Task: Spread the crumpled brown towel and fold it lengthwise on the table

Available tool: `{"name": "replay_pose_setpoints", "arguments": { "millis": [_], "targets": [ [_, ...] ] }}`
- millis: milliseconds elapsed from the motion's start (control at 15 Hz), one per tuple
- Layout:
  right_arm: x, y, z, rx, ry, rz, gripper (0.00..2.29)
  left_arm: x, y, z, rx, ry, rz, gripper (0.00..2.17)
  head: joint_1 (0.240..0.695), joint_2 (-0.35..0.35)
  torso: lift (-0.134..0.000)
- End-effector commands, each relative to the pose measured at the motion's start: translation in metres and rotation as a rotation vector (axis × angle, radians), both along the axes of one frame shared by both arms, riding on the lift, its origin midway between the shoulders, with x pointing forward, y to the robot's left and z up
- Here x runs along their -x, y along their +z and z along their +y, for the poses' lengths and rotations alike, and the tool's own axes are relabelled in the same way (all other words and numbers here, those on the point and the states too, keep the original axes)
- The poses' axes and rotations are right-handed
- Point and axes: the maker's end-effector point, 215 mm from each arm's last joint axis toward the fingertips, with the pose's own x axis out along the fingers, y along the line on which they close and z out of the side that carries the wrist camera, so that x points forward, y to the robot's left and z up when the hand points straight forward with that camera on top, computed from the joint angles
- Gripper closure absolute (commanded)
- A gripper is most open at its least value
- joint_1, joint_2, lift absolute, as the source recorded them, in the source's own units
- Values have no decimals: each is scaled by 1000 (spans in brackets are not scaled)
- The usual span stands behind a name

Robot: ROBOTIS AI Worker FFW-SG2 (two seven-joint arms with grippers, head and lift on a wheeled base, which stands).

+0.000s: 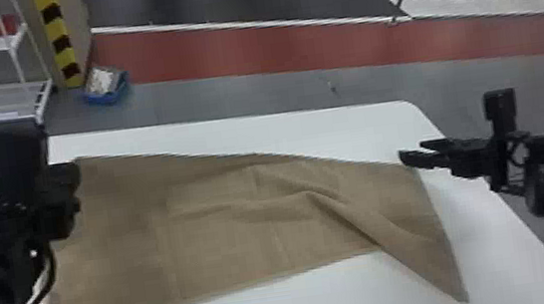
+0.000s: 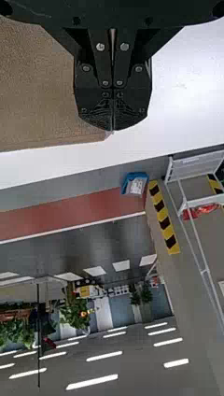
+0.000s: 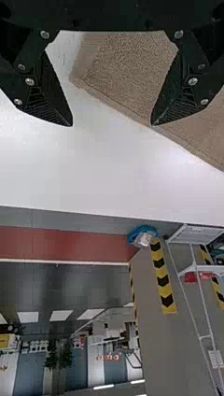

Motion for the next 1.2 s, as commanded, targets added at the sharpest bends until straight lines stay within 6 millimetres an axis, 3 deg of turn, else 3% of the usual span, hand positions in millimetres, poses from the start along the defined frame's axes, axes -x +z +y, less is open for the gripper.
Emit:
{"name": "replay_pose_setpoints", "arguments": {
  "millis": [0,467,933,1133],
  "targets": [
    [5,-17,-6,37,4,20,323,-1,1,-1,1,-4,-8,1450,695,-230,-123],
    [15,-38,-26,62,-4,62,380,-3,0,0,2,-4,-11,1450,695,-254,-123],
    [8,-54,-10,121,40,100,390,-4,0,0,2,-6,-17,1450,695,-249,-123],
    [7,-55,-7,119,45,103,660,-3,0,1,2,-7,-18,1450,695,-241,-123]
  ]
}}
